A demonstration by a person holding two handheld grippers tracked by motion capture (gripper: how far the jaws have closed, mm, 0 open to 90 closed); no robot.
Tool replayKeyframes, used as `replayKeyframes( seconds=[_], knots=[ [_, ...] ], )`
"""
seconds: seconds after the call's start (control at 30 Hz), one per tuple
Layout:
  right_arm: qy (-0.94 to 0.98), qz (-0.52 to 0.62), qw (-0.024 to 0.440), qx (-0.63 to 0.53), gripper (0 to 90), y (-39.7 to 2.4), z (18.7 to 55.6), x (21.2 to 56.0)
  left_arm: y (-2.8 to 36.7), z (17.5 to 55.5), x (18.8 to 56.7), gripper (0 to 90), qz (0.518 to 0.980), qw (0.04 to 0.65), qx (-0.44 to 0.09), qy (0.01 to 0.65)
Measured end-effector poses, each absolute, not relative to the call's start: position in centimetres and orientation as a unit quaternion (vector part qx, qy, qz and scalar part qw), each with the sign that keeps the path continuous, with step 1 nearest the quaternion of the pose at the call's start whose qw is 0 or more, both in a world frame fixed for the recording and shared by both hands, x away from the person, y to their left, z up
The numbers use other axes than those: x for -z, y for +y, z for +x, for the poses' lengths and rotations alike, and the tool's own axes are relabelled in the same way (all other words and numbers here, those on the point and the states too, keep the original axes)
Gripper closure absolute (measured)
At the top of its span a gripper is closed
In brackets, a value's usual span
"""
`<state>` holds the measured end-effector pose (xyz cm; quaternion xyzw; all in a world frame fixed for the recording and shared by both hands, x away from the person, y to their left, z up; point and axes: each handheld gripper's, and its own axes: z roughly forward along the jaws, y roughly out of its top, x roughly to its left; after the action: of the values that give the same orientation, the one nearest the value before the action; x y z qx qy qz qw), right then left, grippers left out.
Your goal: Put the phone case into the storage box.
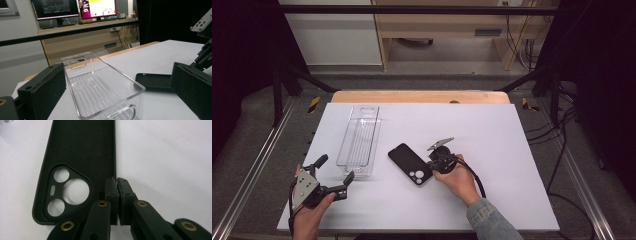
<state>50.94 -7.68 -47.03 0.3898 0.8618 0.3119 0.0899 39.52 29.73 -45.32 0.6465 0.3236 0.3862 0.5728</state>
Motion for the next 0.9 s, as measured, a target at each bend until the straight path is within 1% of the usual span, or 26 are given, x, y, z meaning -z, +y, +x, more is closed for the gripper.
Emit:
replayKeyframes(
  seconds=[0.2, 0.23, 0.67, 0.8, 0.9],
  knots=[
    [0.867, 0.373, 0.108, -0.312, 89.1, -7.6, 50.7, 46.9, 29.8, 39.5, 45.3, 0.1, 0.646, 0.572, -0.387, 0.324],
    [0.871, 0.362, 0.118, -0.311, 89.2, -7.5, 50.6, 46.8, 29.7, 39.5, 45.3, 0.0, 0.647, 0.571, -0.388, 0.324],
    [0.88, 0.325, 0.133, -0.319, 89.6, -8.1, 50.5, 45.2, 29.3, 39.3, 45.2, 0.1, 0.657, 0.563, -0.391, 0.314],
    [0.885, 0.313, 0.14, -0.315, 89.6, -8.4, 50.4, 44.3, 29.0, 39.0, 44.9, 0.1, 0.656, 0.569, -0.388, 0.31],
    [0.89, 0.303, 0.143, -0.31, 89.6, -8.6, 50.5, 43.7, 28.5, 38.8, 44.6, 0.1, 0.666, 0.564, -0.385, 0.3]
  ],
)
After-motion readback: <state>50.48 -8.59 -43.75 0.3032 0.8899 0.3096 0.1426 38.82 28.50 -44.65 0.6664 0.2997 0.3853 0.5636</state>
